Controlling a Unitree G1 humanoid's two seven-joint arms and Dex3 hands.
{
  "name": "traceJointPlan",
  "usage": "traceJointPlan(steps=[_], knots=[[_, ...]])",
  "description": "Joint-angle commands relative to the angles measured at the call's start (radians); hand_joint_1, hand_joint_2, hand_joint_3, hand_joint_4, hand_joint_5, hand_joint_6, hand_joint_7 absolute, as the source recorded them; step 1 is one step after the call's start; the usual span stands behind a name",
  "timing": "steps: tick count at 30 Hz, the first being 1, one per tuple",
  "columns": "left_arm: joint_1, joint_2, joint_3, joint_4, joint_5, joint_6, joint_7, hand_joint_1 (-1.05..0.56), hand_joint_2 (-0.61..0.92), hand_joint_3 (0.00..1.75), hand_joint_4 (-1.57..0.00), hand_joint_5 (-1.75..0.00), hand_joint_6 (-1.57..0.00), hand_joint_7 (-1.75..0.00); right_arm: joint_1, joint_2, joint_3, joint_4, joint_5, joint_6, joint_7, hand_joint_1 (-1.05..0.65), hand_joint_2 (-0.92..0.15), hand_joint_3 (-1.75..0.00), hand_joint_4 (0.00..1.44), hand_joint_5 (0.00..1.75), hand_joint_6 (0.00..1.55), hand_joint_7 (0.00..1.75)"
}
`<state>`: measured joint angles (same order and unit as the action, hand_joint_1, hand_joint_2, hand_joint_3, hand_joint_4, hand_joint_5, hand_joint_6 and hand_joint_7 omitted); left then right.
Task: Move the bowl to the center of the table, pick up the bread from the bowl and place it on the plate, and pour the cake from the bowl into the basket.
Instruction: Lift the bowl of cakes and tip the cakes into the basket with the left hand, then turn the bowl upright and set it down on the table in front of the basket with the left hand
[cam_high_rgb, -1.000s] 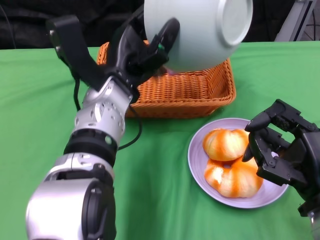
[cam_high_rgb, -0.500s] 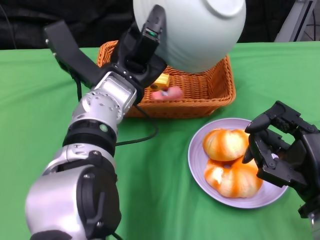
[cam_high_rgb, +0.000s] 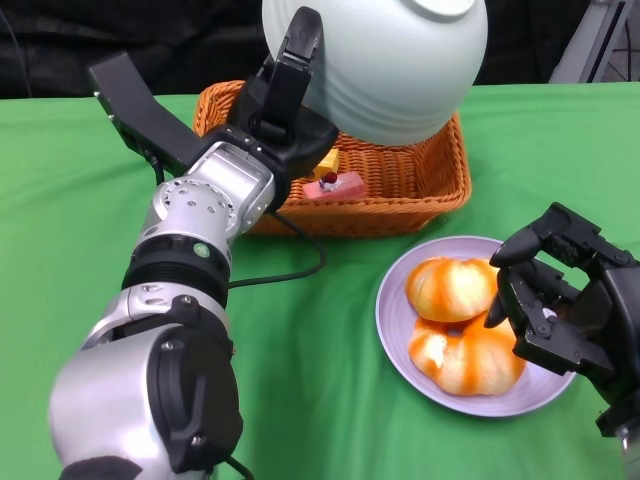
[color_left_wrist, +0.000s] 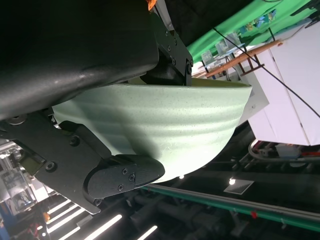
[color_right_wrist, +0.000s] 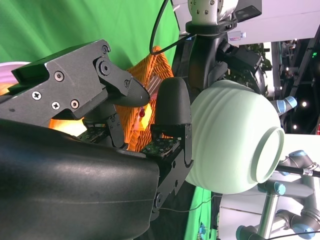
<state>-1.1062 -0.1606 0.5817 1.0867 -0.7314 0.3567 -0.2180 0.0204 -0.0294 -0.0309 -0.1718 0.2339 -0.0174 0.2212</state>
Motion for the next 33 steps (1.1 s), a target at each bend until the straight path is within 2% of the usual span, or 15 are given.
traceJointPlan(steps=[1, 6, 9, 13, 14, 16, 21, 22, 23, 25, 27, 31, 33], knots=[[-0.016, 0.016, -0.056, -0.067, 0.046, -0.024, -0.048, -0.19, 0.70, 0.90, -0.80, -1.75, -0.58, -1.74, 0.008, -0.001, -0.006, -0.012, 0.007, -0.005, -0.003, -0.06, -0.69, -1.00, 0.63, 1.75, 0.54, 1.50], [-0.006, 0.014, -0.072, -0.089, 0.049, -0.025, -0.050, -0.19, 0.67, 0.93, -0.78, -1.75, -0.58, -1.74, 0.008, -0.001, -0.006, -0.013, 0.007, -0.003, -0.003, -0.06, -0.69, -1.00, 0.63, 1.75, 0.54, 1.51], [0.054, 0.061, -0.228, -0.240, 0.187, -0.155, -0.232, -0.18, 0.71, 0.93, -0.80, -1.75, -0.62, -1.72, 0.000, -0.001, -0.002, -0.004, -0.003, -0.012, -0.005, -0.06, -0.69, -1.01, 0.64, 1.75, 0.54, 1.51], [0.108, 0.112, -0.331, -0.355, 0.288, -0.235, -0.325, -0.22, 0.69, 0.88, -0.82, -1.75, -0.73, -1.61, -0.003, 0.000, -0.003, -0.004, -0.004, -0.007, -0.008, -0.07, -0.68, -1.03, 0.65, 1.75, 0.54, 1.53], [0.118, 0.122, -0.347, -0.376, 0.302, -0.243, -0.336, -0.21, 0.61, 1.01, -0.82, -1.75, -0.76, -1.58, -0.003, 0.001, -0.003, -0.006, -0.005, -0.004, -0.011, -0.07, -0.68, -1.03, 0.66, 1.75, 0.54, 1.53], [0.129, 0.131, -0.361, -0.398, 0.312, -0.248, -0.344, -0.21, 0.55, 1.10, -0.82, -1.75, -0.78, -1.56, -0.002, 0.001, -0.002, -0.007, -0.007, -0.002, -0.014, -0.07, -0.67, -1.03, 0.66, 1.75, 0.54, 1.53], [0.145, 0.143, -0.382, -0.426, 0.319, -0.264, -0.356, -0.21, 0.51, 1.16, -0.82, -1.75, -0.78, -1.57, -0.003, 0.000, -0.001, -0.004, -0.011, -0.011, -0.014, -0.07, -0.67, -1.04, 0.66, 1.75, 0.54, 1.53], [0.177, 0.177, -0.410, -0.461, 0.348, -0.339, -0.424, -0.21, 0.50, 1.17, -0.82, -1.75, -0.77, -1.58, -0.003, -0.001, -0.001, -0.003, -0.011, -0.014, -0.012, -0.07, -0.67, -1.04, 0.66, 1.75, 0.54, 1.53], [0.201, 0.202, -0.431, -0.486, 0.369, -0.396, -0.475, -0.18, 0.51, 1.11, -0.83, -1.74, -0.79, -1.52, -0.003, -0.002, -0.001, -0.003, -0.011, -0.016, -0.010, -0.08, -0.67, -1.03, 0.65, 1.75, 0.53, 1.53], [0.252, 0.252, -0.478, -0.518, 0.453, -0.572, -0.525, -0.18, 0.53, 1.08, -0.83, -1.74, -0.80, -1.48, -0.003, -0.001, -0.002, -0.007, -0.006, -0.008, -0.010, -0.09, -0.67, -1.03, 0.64, 1.75, 0.53, 1.53], [0.279, 0.281, -0.501, -0.521, 0.504, -0.682, -0.533, -0.18, 0.55, 1.07, -0.84, -1.73, -0.80, -1.48, -0.003, -0.003, -0.002, -0.007, -0.006, -0.011, -0.007, -0.09, -0.67, -1.03, 0.64, 1.75, 0.53, 1.53], [0.360, 0.364, -0.535, -0.486, 0.634, -1.023, -0.524, -0.17, 0.62, 1.03, -0.78, -1.75, -0.70, -1.50, -0.005, -0.003, -0.003, -0.002, -0.006, -0.015, -0.005, -0.09, -0.68, -1.01, 0.63, 1.75, 0.52, 1.52], [0.367, 0.377, -0.541, -0.450, 0.646, -1.103, -0.520, -0.14, 0.63, 1.03, -0.79, -1.75, -0.68, -1.50, -0.006, -0.001, -0.004, -0.004, -0.005, -0.012, -0.007, -0.09, -0.68, -1.01, 0.63, 1.75, 0.52, 1.52]])
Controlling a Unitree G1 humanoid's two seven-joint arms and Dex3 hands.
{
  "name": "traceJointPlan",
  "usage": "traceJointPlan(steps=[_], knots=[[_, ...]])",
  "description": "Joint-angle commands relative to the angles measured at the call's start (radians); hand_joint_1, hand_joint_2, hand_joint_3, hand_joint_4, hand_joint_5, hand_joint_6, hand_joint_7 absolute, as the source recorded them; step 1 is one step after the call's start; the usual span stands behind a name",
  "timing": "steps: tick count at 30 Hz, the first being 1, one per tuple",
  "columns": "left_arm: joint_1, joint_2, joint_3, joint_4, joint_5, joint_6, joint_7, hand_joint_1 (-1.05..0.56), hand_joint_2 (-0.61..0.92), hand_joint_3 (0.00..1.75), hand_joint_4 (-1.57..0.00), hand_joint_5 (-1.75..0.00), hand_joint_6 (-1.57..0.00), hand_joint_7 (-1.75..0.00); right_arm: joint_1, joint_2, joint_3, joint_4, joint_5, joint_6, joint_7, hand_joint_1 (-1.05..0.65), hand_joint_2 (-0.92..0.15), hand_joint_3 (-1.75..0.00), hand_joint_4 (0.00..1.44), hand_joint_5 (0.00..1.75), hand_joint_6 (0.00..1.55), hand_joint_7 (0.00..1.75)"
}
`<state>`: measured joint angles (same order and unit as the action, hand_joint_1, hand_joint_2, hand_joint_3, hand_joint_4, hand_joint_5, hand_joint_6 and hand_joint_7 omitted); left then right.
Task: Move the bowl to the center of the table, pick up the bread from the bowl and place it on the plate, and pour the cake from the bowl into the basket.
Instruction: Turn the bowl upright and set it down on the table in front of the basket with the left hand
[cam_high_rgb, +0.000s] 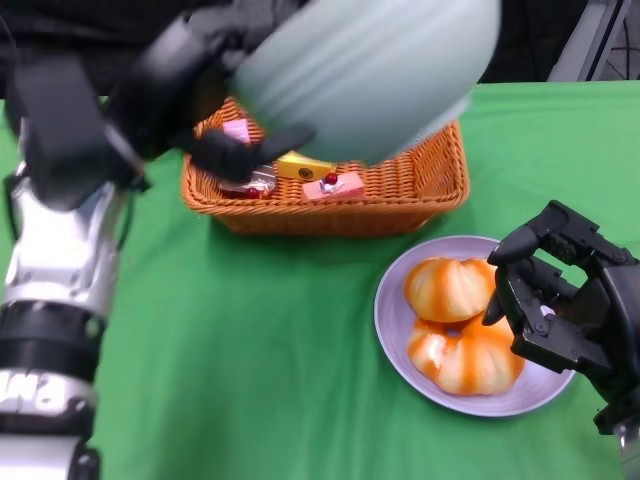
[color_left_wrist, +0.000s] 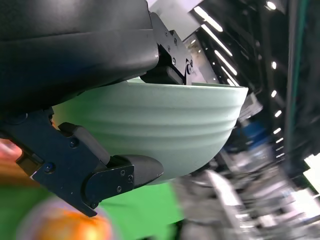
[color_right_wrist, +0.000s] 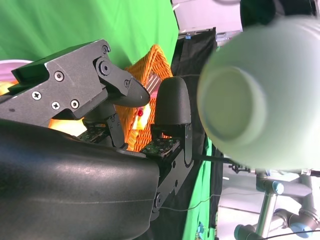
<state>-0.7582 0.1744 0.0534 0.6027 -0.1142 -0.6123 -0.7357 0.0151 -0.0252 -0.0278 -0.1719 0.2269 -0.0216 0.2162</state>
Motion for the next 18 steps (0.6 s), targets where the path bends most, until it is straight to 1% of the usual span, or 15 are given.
traceJointPlan(steps=[1, 4, 9, 10, 11, 12, 13, 14, 15, 16, 18], knots=[[0.017, 0.045, -0.017, 0.050, 0.030, -0.159, 0.001, -0.14, 0.64, 1.03, -0.80, -1.75, -0.68, -1.50, 0.000, -0.004, -0.007, -0.004, 0.003, -0.007, -0.002, -0.09, -0.68, -1.01, 0.63, 1.75, 0.53, 1.52], [0.008, 0.051, -0.027, 0.083, 0.027, -0.196, 0.009, -0.13, 0.64, 1.03, -0.80, -1.75, -0.68, -1.50, 0.000, -0.004, -0.007, -0.004, 0.003, -0.007, -0.002, -0.09, -0.68, -1.01, 0.63, 1.75, 0.53, 1.52], [0.000, 0.055, -0.036, 0.105, 0.021, -0.218, 0.013, -0.13, 0.64, 1.02, -0.80, -1.75, -0.68, -1.50, 0.000, -0.004, -0.007, -0.004, 0.003, -0.007, -0.002, -0.09, -0.68, -1.01, 0.63, 1.75, 0.53, 1.52], [0.021, 0.075, -0.038, 0.112, 0.051, -0.261, 0.028, -0.13, 0.64, 1.02, -0.80, -1.75, -0.68, -1.50, -0.001, -0.007, -0.007, -0.004, 0.001, -0.006, -0.001, -0.09, -0.68, -1.01, 0.63, 1.75, 0.53, 1.52], [0.069, 0.108, 0.000, 0.159, 0.136, -0.474, 0.070, -0.13, 0.65, 1.00, -0.80, -1.73, -0.70, -1.47, -0.003, -0.009, -0.008, -0.007, 0.001, 0.001, -0.003, -0.09, -0.68, -1.01, 0.62, 1.75, 0.53, 1.51], [0.102, 0.132, 0.029, 0.197, 0.202, -0.634, 0.104, -0.12, 0.65, 0.98, -0.81, -1.70, -0.75, -1.41, -0.004, -0.011, -0.008, -0.010, 0.001, 0.007, -0.004, -0.08, -0.68, -1.01, 0.62, 1.75, 0.53, 1.51], [0.126, 0.151, 0.067, 0.232, 0.265, -0.776, 0.122, -0.12, 0.65, 0.97, -0.82, -1.68, -0.77, -1.37, -0.005, -0.013, -0.008, -0.010, -0.001, 0.006, -0.002, -0.08, -0.68, -1.00, 0.62, 1.75, 0.53, 1.51], [0.137, 0.159, 0.104, 0.259, 0.311, -0.874, 0.125, -0.12, 0.65, 0.94, -0.80, -1.69, -0.76, -1.37, -0.006, -0.014, -0.007, -0.009, -0.003, 0.005, -0.001, -0.08, -0.69, -1.00, 0.62, 1.75, 0.53, 1.51], [0.140, 0.161, 0.135, 0.279, 0.333, -0.928, 0.118, -0.12, 0.68, 0.86, -0.75, -1.72, -0.73, -1.41, -0.007, -0.015, -0.006, -0.007, -0.004, 0.001, 0.001, -0.08, -0.69, -1.00, 0.62, 1.75, 0.52, 1.51], [0.141, 0.161, 0.159, 0.296, 0.352, -0.967, 0.114, -0.11, 0.69, 0.83, -0.73, -1.73, -0.70, -1.44, -0.007, -0.015, -0.006, -0.006, -0.005, -0.001, 0.001, -0.08, -0.69, -1.00, 0.61, 1.75, 0.52, 1.51], [0.149, 0.157, 0.197, 0.303, 0.394, -0.998, 0.130, -0.11, 0.69, 0.79, -0.72, -1.74, -0.68, -1.49, -0.008, -0.015, -0.006, -0.004, -0.007, -0.003, 0.001, -0.08, -0.69, -1.00, 0.61, 1.75, 0.52, 1.52]])
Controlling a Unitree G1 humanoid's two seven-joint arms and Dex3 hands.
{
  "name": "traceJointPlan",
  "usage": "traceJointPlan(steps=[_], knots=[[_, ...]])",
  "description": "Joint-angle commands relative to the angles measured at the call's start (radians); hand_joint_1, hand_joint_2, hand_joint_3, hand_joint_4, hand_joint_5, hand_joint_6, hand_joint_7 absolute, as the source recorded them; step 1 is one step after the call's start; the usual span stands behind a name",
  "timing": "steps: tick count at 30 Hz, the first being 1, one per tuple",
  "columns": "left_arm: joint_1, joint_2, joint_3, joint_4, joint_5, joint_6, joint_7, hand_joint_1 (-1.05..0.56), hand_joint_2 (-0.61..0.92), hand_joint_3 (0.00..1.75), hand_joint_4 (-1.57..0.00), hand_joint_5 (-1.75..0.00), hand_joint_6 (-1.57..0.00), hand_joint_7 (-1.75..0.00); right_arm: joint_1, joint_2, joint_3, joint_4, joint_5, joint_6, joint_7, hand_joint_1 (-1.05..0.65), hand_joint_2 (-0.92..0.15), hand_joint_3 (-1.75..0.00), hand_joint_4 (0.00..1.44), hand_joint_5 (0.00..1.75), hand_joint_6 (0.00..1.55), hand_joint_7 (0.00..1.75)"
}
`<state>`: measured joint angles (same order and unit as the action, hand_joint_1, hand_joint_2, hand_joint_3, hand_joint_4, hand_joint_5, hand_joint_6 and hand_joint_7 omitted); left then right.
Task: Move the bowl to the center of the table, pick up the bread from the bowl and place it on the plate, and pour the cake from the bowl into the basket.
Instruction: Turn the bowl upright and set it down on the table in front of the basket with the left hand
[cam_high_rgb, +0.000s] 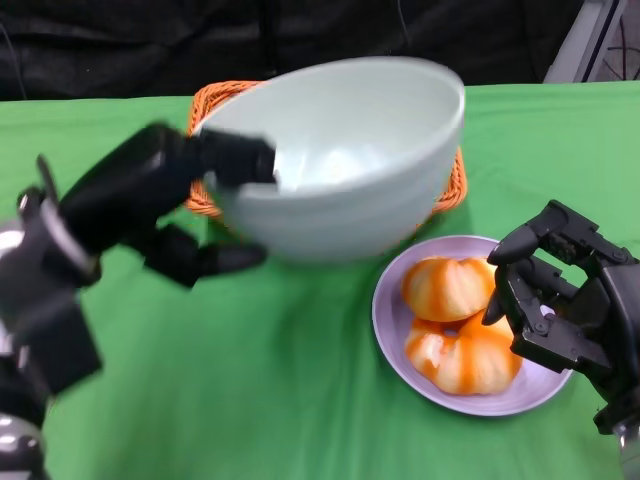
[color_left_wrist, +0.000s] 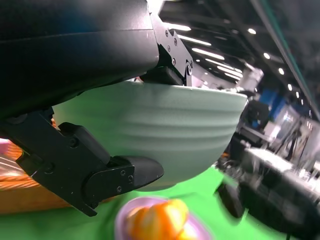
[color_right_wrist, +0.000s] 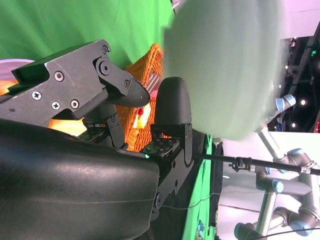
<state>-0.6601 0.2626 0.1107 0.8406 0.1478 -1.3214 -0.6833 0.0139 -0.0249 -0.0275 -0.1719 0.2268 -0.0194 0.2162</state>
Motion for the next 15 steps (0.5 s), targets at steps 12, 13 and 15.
traceJointPlan(steps=[12, 13, 15], knots=[[0.168, 0.141, 0.196, 0.007, 0.693, -0.293, 0.603, -0.16, 0.73, 0.46, -0.76, -1.75, -0.64, -1.61, -0.010, -0.012, -0.006, -0.003, -0.017, -0.007, -0.005, -0.09, -0.70, -0.98, 0.62, 1.75, 0.52, 1.51], [0.181, 0.153, 0.193, 0.003, 0.749, -0.293, 0.656, -0.16, 0.77, 0.34, -0.76, -1.75, -0.62, -1.65, -0.010, -0.012, -0.007, -0.004, -0.016, -0.003, -0.005, -0.09, -0.70, -0.98, 0.62, 1.75, 0.52, 1.51], [0.206, 0.177, 0.177, -0.006, 0.858, -0.286, 0.766, -0.14, 0.85, 0.21, -0.76, -1.75, -0.58, -1.72, -0.012, -0.012, -0.008, -0.002, -0.015, -0.001, -0.004, -0.08, -0.70, -0.98, 0.61, 1.75, 0.52, 1.51]])
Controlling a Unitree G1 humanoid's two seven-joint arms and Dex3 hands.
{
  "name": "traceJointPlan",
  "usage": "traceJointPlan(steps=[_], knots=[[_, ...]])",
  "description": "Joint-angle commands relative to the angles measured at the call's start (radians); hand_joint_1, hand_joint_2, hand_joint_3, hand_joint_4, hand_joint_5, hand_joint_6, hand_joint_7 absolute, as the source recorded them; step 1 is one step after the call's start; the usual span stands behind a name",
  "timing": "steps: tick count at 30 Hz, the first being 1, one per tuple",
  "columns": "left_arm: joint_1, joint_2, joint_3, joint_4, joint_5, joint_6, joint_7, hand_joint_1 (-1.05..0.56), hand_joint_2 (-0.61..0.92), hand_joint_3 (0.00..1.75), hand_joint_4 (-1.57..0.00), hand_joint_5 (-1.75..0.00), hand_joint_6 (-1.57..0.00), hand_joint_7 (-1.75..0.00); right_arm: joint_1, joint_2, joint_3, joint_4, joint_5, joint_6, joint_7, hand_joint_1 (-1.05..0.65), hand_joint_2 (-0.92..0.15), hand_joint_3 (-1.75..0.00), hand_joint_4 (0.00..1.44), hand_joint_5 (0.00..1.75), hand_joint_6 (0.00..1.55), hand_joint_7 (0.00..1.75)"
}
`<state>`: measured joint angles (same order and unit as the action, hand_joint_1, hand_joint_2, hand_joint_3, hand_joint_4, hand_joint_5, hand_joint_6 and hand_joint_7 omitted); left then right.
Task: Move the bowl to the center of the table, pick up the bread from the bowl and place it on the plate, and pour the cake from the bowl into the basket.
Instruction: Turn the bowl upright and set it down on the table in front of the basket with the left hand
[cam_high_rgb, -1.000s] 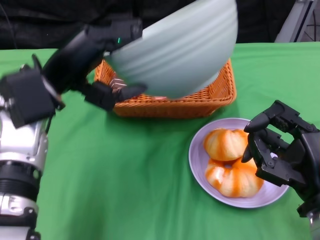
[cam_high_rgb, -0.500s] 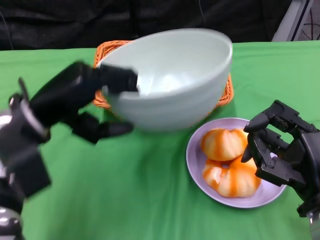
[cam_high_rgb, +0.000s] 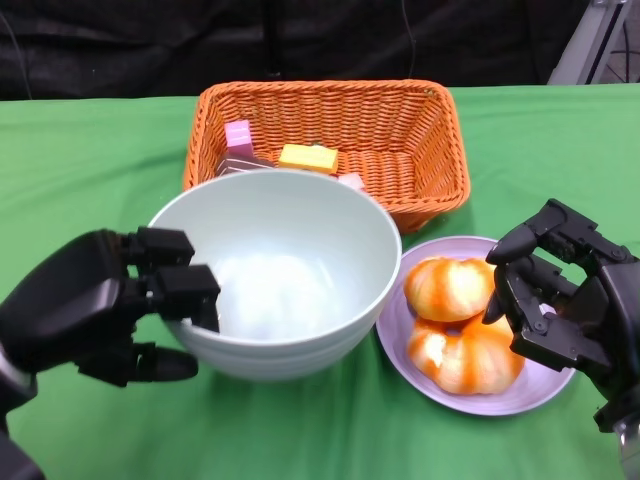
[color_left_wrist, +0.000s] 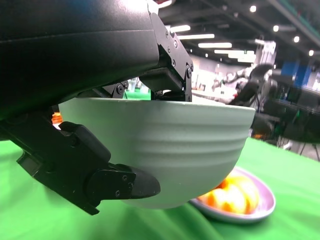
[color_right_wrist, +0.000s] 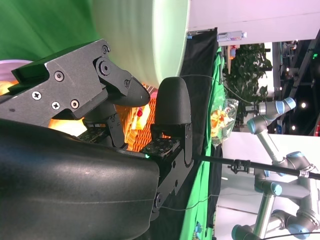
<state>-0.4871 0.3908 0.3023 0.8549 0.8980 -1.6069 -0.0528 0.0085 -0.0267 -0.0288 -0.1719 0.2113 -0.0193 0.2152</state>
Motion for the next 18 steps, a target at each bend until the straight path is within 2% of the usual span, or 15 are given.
traceJointPlan(steps=[1, 4, 9, 12, 18], knots=[[0.037, 0.062, -0.034, -0.031, 0.162, 0.015, 0.208, -0.14, 0.87, 0.19, -0.76, -1.75, -0.58, -1.73, -0.007, -0.010, -0.007, -0.001, 0.001, -0.002, -0.002, -0.08, -0.70, -0.98, 0.61, 1.75, 0.52, 1.51], [0.061, 0.114, -0.149, -0.075, 0.328, 0.100, 0.481, -0.16, 0.87, 0.14, -0.78, -1.75, -0.56, -1.75, -0.009, -0.011, -0.008, 0.000, 0.001, 0.001, -0.002, -0.07, -0.70, -0.98, 0.61, 1.75, 0.52, 1.52], [0.059, 0.209, -0.409, -0.098, 0.532, 0.274, 0.911, -0.16, 0.89, 0.07, -0.77, -1.75, -0.53, -1.75, -0.011, -0.013, -0.012, 0.007, 0.009, 0.000, 0.006, -0.07, -0.71, -0.98, 0.61, 1.75, 0.51, 1.52], [0.036, 0.248, -0.548, -0.078, 0.602, 0.355, 1.077, -0.15, 0.92, 0.12, -0.76, -1.75, -0.51, -1.75, -0.010, -0.013, -0.012, 0.001, 0.006, 0.008, 0.002, -0.08, -0.70, -0.97, 0.61, 1.75, 0.51, 1.52], [-0.045, 0.281, -0.807, 0.025, 0.643, 0.499, 1.273, -0.17, 0.90, 0.11, -0.75, -1.75, -0.49, -1.75, -0.010, -0.014, -0.010, 0.000, 0.004, 0.011, 0.003, -0.08, -0.70, -0.97, 0.61, 1.75, 0.52, 1.52]])
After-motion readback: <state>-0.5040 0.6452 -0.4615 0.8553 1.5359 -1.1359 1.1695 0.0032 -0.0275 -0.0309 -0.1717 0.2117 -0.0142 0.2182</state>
